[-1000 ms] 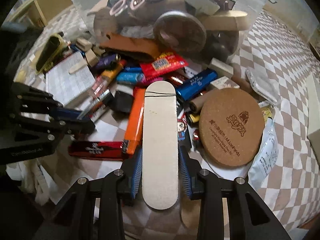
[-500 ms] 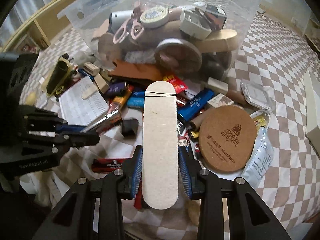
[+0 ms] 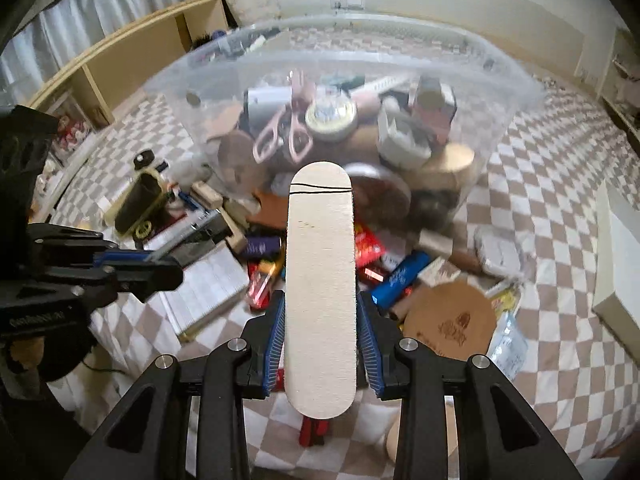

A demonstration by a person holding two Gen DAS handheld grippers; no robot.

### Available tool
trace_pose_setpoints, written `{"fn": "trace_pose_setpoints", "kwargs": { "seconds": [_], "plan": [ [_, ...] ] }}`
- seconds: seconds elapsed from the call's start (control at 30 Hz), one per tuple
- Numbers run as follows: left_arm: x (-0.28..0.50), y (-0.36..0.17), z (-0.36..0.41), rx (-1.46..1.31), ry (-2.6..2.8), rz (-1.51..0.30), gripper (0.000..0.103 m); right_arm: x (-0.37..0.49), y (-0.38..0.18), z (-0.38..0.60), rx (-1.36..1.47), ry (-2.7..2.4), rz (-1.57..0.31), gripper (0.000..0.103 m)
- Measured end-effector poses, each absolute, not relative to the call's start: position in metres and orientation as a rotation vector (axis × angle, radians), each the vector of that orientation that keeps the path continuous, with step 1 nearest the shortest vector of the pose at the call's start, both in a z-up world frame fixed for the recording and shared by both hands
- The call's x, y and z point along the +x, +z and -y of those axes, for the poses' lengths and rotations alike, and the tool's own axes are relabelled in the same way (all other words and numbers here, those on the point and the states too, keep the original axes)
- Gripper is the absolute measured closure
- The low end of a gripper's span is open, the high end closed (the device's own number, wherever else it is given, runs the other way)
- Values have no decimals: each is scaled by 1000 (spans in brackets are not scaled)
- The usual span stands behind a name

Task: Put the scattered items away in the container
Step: 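Lift the silver tube with the left gripper while the right lifts the stick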

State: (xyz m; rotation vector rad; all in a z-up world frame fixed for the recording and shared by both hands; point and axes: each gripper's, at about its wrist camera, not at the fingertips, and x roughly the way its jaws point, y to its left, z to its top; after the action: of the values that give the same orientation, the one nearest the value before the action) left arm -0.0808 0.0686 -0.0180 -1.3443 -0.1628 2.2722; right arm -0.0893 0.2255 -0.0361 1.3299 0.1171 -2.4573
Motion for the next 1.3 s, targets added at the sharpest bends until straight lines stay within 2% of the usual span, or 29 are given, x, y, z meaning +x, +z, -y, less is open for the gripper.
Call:
{"fn": "trace_pose_setpoints", "kwargs": {
  "seconds": [0.6,1.3],
  "plan": [
    [-93,48,-67,-1129,2389,201,92,-91,48,-219,1016,-2557,-37,67],
    [-135,94,-49,-989,2530,308,92,-135,104,-219,859,-2623,10,67]
  ]
}}
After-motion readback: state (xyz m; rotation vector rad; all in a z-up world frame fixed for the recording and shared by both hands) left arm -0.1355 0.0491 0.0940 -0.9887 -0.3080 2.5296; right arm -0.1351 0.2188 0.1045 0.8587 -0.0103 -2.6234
